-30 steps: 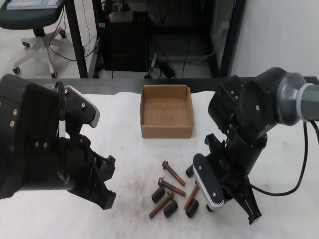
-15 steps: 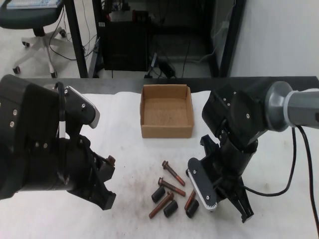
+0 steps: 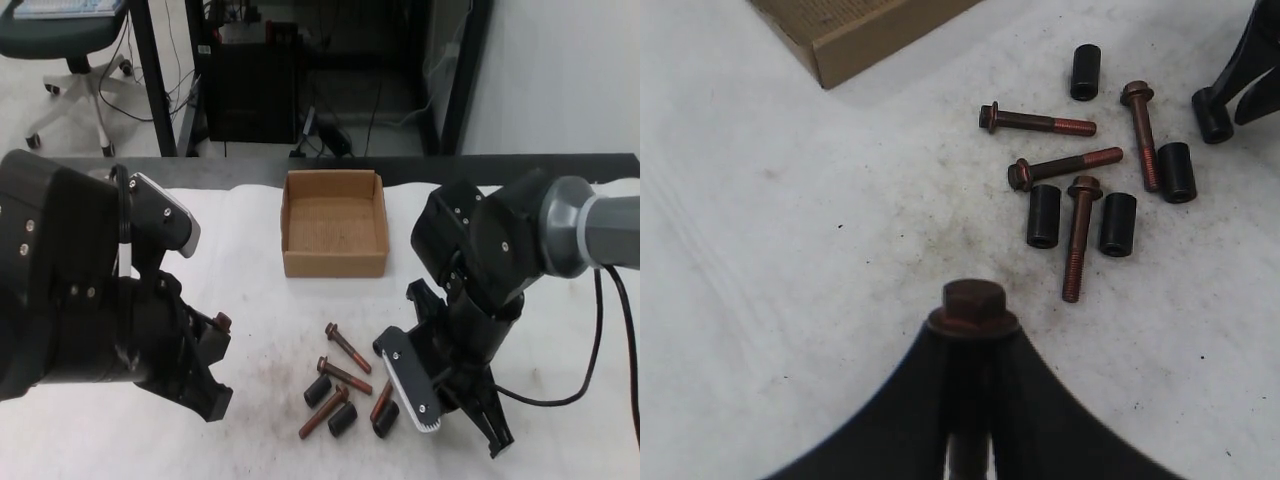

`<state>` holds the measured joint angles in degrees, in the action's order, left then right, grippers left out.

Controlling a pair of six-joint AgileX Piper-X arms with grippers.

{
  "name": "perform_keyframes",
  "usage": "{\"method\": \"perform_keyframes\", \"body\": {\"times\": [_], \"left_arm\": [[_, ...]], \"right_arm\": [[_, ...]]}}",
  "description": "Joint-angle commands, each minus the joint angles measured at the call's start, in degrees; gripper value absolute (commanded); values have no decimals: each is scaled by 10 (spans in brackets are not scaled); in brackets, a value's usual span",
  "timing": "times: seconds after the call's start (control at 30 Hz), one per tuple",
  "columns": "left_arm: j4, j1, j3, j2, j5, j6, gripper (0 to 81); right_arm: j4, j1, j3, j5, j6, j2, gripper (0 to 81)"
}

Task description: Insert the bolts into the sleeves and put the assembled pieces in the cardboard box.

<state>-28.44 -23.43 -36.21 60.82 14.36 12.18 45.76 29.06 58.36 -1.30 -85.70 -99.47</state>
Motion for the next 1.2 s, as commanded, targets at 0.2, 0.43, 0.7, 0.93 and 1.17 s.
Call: {"method": "perform_keyframes", "body": {"times": [0.2, 0.43, 0.7, 0.93, 1.17], "left_arm": [[4, -2, -2, -8, -3, 3, 3], [6, -2, -2, -8, -3, 3, 3], [9, -2, -2, -8, -3, 3, 3], [9, -2, -2, -8, -3, 3, 3], [9, -2, -2, -8, -3, 3, 3]], "right_arm": [[-31, -3, -9, -7, -5, -6, 184], [-30, -5, -9, -7, -5, -10, 184], [-32, 9, -9, -2, -5, -48, 184], [-72, 17, -9, 5, 66, -49, 184], [-88, 17, -9, 5, 209, -49, 186]]}}
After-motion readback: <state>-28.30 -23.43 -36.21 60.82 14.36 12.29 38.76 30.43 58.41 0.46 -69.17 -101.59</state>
